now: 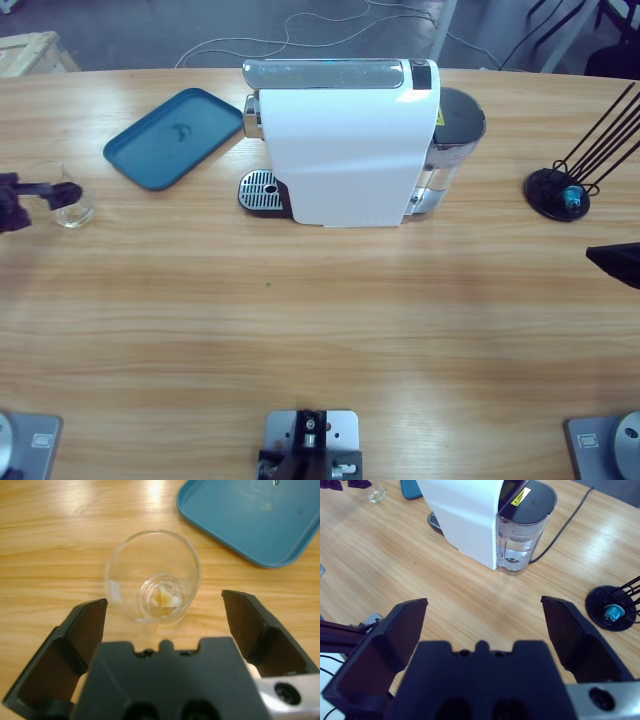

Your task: Pour coffee

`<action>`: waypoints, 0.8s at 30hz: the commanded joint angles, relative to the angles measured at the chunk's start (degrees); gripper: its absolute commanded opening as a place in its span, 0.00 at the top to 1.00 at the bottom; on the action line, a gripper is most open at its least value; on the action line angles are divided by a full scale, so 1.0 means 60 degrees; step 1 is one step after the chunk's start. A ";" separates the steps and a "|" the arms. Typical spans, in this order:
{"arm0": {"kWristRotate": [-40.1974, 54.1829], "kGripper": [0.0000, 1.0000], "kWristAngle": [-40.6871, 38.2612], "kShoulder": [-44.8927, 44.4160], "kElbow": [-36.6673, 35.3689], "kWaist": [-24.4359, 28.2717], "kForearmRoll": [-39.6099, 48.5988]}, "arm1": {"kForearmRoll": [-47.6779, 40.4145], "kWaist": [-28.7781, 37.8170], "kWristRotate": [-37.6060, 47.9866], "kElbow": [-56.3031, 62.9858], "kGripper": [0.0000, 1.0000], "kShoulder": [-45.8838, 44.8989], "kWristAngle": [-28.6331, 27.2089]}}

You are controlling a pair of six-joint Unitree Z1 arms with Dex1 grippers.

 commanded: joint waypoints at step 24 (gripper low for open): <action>0.0964 0.95 -0.0959 0.2450 0.1083 0.1113 -0.3627 | -0.0326 0.0101 0.0312 0.0475 0.00 0.0605 -0.0187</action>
